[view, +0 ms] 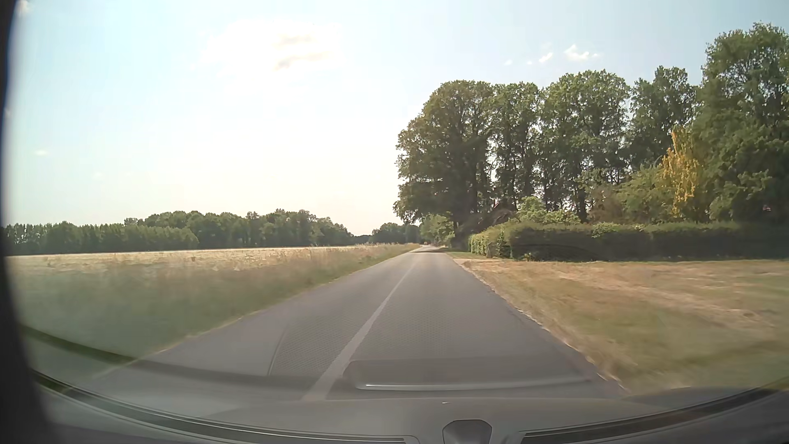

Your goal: Follow the waypoints while adhering to traffic rules and regulations

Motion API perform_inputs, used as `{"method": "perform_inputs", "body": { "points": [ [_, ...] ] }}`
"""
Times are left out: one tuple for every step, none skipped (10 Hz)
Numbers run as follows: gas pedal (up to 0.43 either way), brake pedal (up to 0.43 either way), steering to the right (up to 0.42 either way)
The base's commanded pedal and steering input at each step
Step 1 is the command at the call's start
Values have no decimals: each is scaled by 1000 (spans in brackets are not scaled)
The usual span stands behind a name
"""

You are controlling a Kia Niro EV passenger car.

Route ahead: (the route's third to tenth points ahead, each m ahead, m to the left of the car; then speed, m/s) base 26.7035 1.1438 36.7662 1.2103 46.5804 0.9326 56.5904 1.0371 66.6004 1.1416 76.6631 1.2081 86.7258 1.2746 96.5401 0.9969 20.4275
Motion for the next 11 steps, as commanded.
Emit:
{"method": "perform_inputs", "body": {
  "points": [
    [177,6,2],
    [177,6,2],
    [177,6,3],
    [177,6,3],
    [177,6,3],
    [177,6,4],
    [177,6,4],
    [177,6,4],
    [177,6,3],
    [177,6,4],
    [177,6,4]
  ]
}}
